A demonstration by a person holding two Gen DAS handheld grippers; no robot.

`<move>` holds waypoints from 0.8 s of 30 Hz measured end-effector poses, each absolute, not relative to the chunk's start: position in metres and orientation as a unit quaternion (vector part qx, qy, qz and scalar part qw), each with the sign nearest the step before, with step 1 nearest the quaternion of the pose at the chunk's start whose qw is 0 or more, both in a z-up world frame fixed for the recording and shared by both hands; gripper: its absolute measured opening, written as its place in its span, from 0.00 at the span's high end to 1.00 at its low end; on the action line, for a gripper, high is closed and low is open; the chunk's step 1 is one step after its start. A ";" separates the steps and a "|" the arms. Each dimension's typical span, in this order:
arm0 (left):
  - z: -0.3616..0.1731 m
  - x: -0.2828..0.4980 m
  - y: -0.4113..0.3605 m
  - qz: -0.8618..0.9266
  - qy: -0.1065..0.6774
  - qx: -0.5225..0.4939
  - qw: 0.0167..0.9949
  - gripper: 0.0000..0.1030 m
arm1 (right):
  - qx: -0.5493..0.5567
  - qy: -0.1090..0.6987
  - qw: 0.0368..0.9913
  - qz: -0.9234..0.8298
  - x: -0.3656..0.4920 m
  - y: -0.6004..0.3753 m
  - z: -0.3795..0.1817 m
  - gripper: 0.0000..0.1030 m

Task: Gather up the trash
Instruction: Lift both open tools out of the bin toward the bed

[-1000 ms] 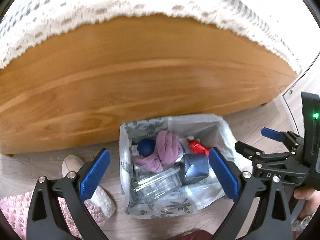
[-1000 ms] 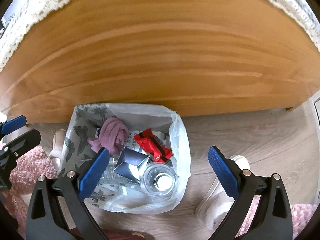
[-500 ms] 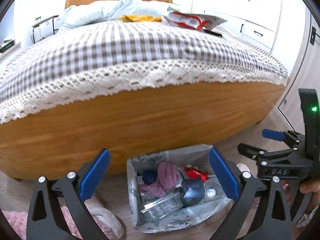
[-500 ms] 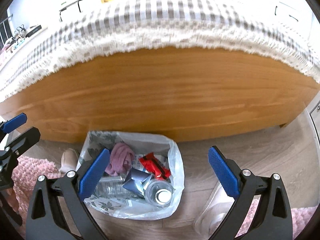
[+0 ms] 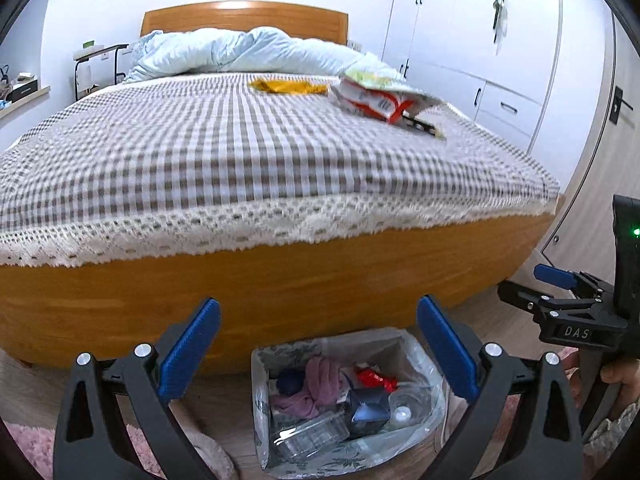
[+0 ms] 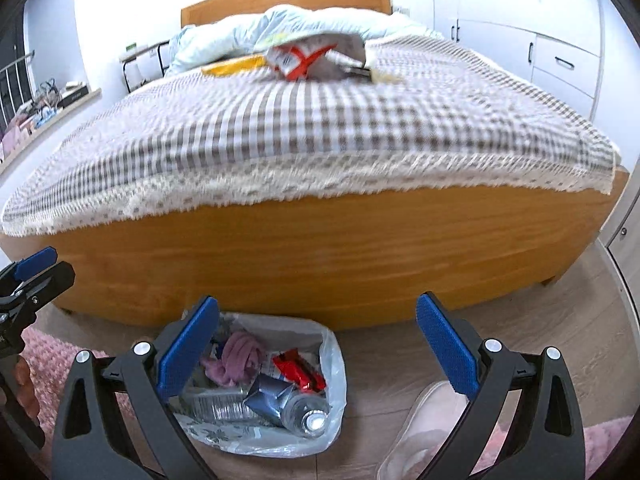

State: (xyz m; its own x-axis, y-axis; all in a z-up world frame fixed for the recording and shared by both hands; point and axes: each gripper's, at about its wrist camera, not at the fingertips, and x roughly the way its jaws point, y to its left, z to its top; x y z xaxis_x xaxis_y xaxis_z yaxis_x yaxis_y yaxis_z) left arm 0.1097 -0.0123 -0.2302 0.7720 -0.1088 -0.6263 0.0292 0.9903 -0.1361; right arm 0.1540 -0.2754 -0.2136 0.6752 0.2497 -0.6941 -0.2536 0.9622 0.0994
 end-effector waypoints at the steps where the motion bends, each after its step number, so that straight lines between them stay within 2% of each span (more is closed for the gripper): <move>1: -0.227 0.109 -0.012 -0.037 0.331 -0.060 0.941 0.07 | -0.001 0.374 0.917 0.137 0.154 -0.276 -0.211 0.08; 24: -0.132 0.153 -0.017 -0.049 0.202 -0.051 0.977 0.07 | -0.010 0.214 0.968 0.129 0.198 -0.287 -0.111 0.08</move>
State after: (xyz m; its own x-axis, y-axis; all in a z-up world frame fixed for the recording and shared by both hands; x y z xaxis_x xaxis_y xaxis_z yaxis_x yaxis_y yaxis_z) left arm 0.1526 -0.0167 -0.1321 0.9132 -0.1161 -0.3906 0.0749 0.9900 -0.1191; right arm 0.1976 -0.2867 -0.1106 0.8745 0.2466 -0.4176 -0.2548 0.9663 0.0370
